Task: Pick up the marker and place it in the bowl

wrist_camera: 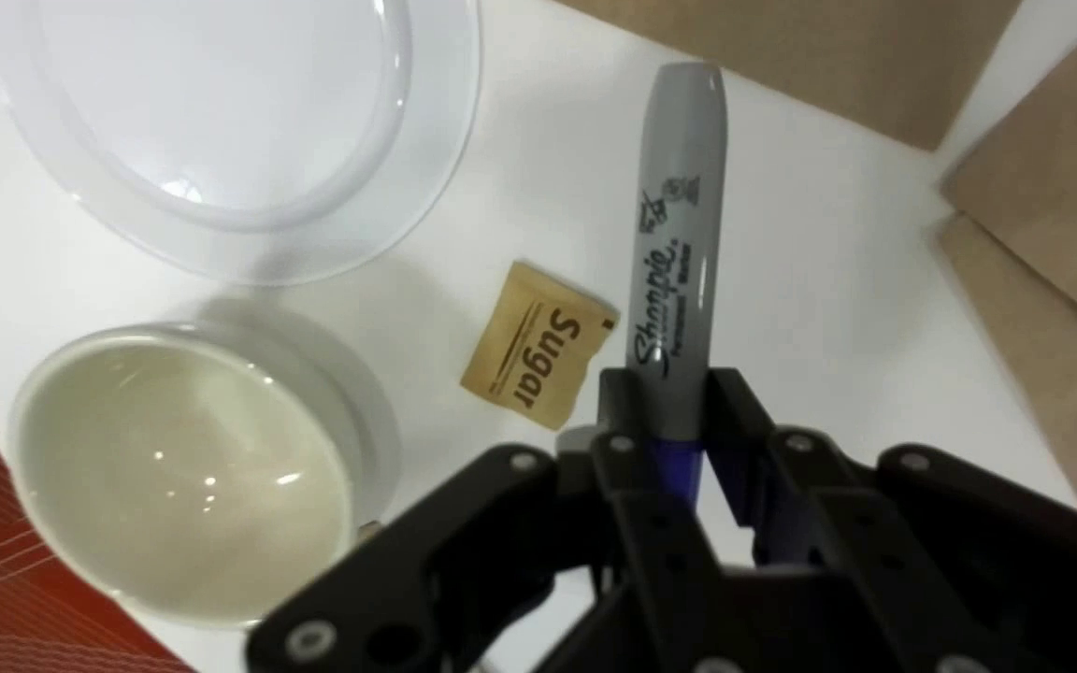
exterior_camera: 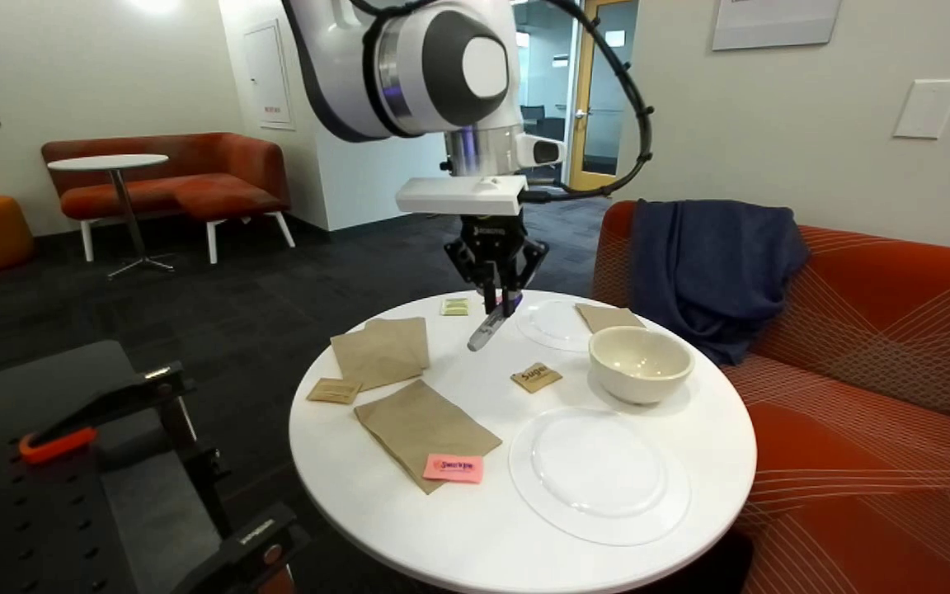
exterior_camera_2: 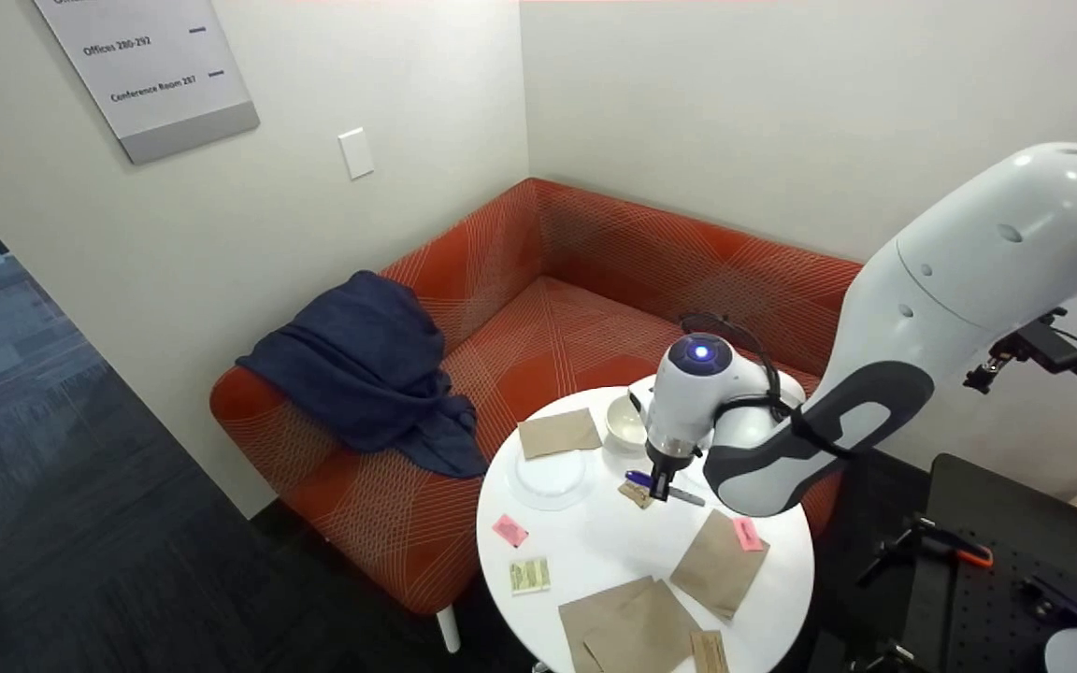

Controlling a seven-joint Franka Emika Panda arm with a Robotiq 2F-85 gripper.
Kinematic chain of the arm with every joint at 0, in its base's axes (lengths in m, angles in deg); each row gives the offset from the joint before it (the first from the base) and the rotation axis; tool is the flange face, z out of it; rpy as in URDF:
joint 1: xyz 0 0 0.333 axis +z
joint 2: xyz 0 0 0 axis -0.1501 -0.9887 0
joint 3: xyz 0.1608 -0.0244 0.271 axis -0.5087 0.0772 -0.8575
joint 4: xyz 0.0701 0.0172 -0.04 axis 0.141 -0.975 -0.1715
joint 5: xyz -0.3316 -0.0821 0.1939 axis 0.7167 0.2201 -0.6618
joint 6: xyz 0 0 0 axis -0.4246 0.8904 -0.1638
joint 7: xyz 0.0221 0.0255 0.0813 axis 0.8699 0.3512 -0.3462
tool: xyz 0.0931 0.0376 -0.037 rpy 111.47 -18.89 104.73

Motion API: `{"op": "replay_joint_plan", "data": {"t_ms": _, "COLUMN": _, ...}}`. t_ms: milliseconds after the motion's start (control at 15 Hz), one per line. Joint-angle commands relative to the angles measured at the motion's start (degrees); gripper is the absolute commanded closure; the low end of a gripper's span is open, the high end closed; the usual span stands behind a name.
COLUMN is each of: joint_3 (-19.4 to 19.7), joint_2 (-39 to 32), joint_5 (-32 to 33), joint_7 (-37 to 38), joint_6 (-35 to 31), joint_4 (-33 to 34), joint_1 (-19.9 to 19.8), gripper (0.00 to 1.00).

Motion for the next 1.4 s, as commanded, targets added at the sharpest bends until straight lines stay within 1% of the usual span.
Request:
{"op": "replay_joint_plan", "data": {"t_ms": 0, "joint_3": -0.07, "joint_2": 3.57, "joint_5": -2.45, "joint_7": 3.56, "joint_6": 2.97, "joint_4": 0.06, "joint_1": -2.52, "gripper": 0.94}}
{"op": "replay_joint_plan", "data": {"t_ms": 133, "joint_3": 0.74, "joint_2": 3.64, "joint_5": -3.41, "joint_7": 5.48, "joint_6": 3.56, "joint_4": 1.34, "joint_1": -3.22, "gripper": 0.94}}
{"op": "replay_joint_plan", "data": {"t_ms": 267, "joint_3": 2.71, "joint_2": 3.01, "joint_5": -3.33, "joint_7": 8.83, "joint_6": 3.08, "joint_4": 2.84, "joint_1": -2.88, "gripper": 0.94}}
{"op": "replay_joint_plan", "data": {"t_ms": 467, "joint_3": 6.20, "joint_2": 1.80, "joint_5": -2.82, "joint_7": 14.33, "joint_6": 4.16, "joint_4": 6.06, "joint_1": -1.87, "gripper": 0.94}}
{"op": "replay_joint_plan", "data": {"t_ms": 600, "joint_3": 7.77, "joint_2": 0.56, "joint_5": -2.71, "joint_7": 16.82, "joint_6": 4.99, "joint_4": 8.58, "joint_1": -1.87, "gripper": 0.94}}
{"op": "replay_joint_plan", "data": {"t_ms": 800, "joint_3": 8.73, "joint_2": -2.10, "joint_5": -2.90, "joint_7": 18.75, "joint_6": 4.76, "joint_4": 12.54, "joint_1": -2.48, "gripper": 0.94}}
{"op": "replay_joint_plan", "data": {"t_ms": 933, "joint_3": 9.11, "joint_2": -4.75, "joint_5": -3.00, "joint_7": 19.75, "joint_6": 3.44, "joint_4": 15.19, "joint_1": -2.54, "gripper": 0.94}}
{"op": "replay_joint_plan", "data": {"t_ms": 1333, "joint_3": 10.50, "joint_2": -12.73, "joint_5": -3.57, "joint_7": 22.91, "joint_6": -2.57, "joint_4": 20.91, "joint_1": -0.99, "gripper": 0.94}}
